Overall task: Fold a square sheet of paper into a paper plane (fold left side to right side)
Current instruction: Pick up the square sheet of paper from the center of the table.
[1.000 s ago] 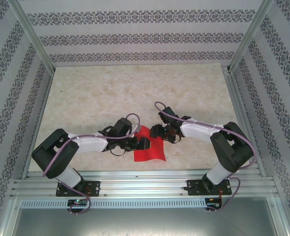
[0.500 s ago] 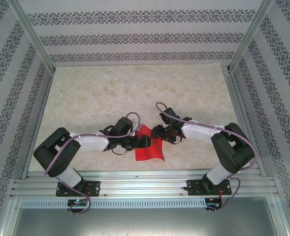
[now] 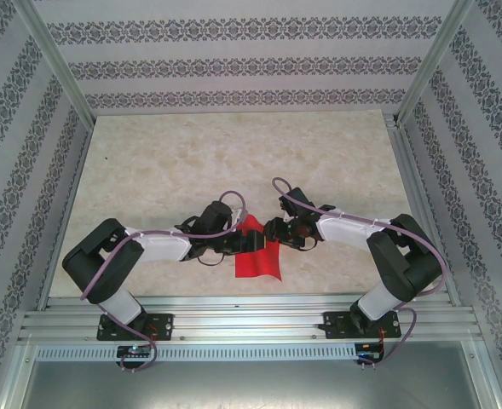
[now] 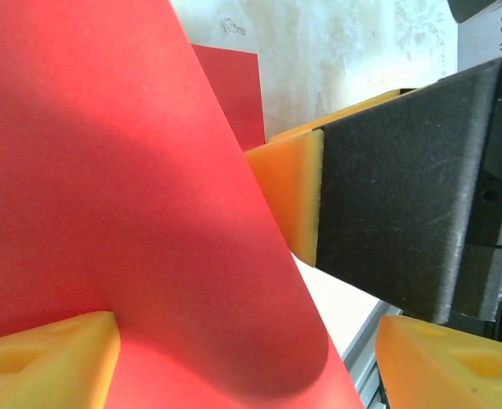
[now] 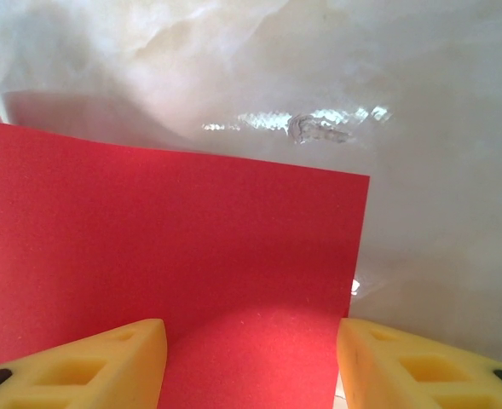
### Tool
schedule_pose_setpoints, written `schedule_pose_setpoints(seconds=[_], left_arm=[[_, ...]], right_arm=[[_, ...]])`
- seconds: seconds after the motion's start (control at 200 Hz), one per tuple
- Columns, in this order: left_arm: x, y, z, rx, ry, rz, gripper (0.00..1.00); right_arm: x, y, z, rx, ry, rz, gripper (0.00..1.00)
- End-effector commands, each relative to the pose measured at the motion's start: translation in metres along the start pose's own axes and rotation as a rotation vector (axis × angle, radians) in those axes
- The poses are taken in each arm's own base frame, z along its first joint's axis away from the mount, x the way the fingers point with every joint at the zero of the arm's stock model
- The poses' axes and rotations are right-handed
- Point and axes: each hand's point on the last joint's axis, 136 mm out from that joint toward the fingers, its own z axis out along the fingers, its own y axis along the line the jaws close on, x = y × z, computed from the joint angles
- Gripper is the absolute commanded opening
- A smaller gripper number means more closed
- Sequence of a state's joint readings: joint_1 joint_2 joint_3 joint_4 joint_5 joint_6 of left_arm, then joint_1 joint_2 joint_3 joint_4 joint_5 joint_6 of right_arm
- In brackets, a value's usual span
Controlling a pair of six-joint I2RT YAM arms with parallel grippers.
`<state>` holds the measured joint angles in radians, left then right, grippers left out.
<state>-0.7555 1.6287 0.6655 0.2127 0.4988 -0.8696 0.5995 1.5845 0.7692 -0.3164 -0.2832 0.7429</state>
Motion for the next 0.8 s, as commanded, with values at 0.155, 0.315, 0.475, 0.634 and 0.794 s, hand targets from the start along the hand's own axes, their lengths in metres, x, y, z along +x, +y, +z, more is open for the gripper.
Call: schedule_pose_setpoints(seconds=[0.155,0.315,0.475,0.634,0.794], left_arm=[[-0.003,-0.002,0.005,-0.025,0.006,0.044,0.66],[-0.003,-0.002,0.003,-0.031,0.008,0.054,0.48],[-0.003,-0.003,-0.001,-0.040,0.003,0.062,0.44],[-0.007,-0.009,-0.008,-0.040,-0.020,0.089,0.41],[-0.016,-0.020,-0.013,-0.015,-0.049,0.111,0.39]], right_arm=[[0.016,0.002,-0.002,-0.031,0.054,0.019,0.56],[0.014,0.002,-0.003,-0.030,0.049,0.017,0.56],[0.010,-0.003,-0.009,-0.007,0.032,0.009,0.56],[-0.005,-0.008,-0.031,-0.017,-0.053,-0.014,0.60],[-0.022,-0.016,-0.061,-0.086,-0.166,-0.019,0.67]])
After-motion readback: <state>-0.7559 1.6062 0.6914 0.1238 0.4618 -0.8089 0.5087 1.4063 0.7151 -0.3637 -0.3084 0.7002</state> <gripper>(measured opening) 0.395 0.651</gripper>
